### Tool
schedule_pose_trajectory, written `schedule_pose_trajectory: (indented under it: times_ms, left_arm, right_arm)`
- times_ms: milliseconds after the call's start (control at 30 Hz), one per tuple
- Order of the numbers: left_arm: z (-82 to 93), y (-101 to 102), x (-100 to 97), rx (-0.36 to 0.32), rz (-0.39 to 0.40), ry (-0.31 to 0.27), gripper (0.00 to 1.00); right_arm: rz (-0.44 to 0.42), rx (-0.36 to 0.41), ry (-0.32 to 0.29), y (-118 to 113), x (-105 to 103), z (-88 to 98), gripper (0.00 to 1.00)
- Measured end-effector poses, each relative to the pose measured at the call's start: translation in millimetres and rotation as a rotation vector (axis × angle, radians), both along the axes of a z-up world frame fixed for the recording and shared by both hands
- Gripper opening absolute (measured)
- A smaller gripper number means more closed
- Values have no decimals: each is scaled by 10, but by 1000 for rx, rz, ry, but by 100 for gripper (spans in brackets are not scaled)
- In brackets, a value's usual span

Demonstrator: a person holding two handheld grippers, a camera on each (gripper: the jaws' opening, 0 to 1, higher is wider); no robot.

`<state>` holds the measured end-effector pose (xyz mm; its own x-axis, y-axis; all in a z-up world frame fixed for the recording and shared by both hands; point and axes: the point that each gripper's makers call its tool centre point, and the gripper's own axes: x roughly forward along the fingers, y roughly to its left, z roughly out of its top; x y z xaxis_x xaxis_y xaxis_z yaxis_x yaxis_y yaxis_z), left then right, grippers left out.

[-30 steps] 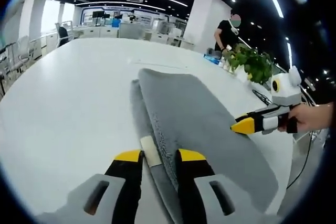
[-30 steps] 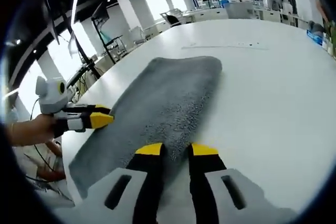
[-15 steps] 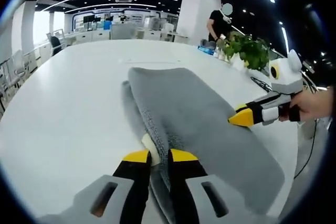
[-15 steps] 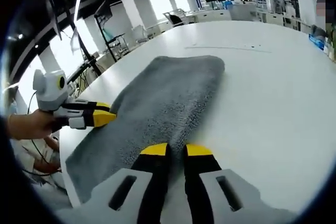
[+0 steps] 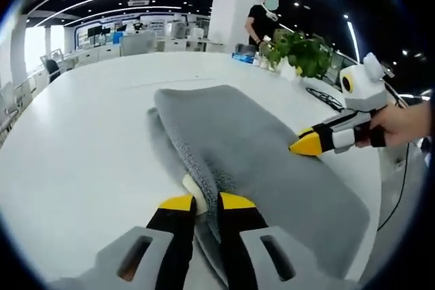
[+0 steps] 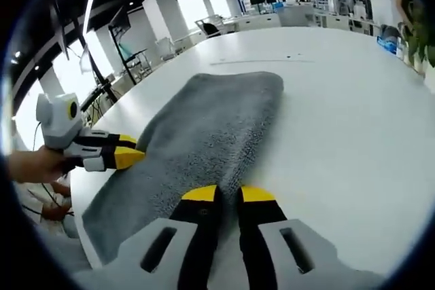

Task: Fold the towel on the table until its edges align and the towel forms a compact rectangular stack.

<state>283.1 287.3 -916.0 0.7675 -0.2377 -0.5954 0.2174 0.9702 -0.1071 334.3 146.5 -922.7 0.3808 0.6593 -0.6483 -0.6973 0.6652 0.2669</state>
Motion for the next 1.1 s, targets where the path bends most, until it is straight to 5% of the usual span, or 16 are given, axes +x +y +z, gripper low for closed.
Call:
schedule_pose_trajectory:
  times_ms: [233,400,700,833,1100]
  left_arm:
    - [-11,-490,92,25,-46,0,12]
    - [-18,-661,87,-5,-55,4,12]
    - [-32,-667,87,3,-80,25,13]
    - [1,-641,72,-69,-48,62,16]
    - [188,-611,-29,-35,-104,10,29]
  right_arm:
    - [-42,-52,-21,-391,56,9,8]
    - [-78,-63,-15,-623,120,6,9]
    - [-86,-66,3,-638,70,62,9]
    - [-37,-82,-41,-688,47,118,10]
    - [17,-66,-115,-788,-58,301,17]
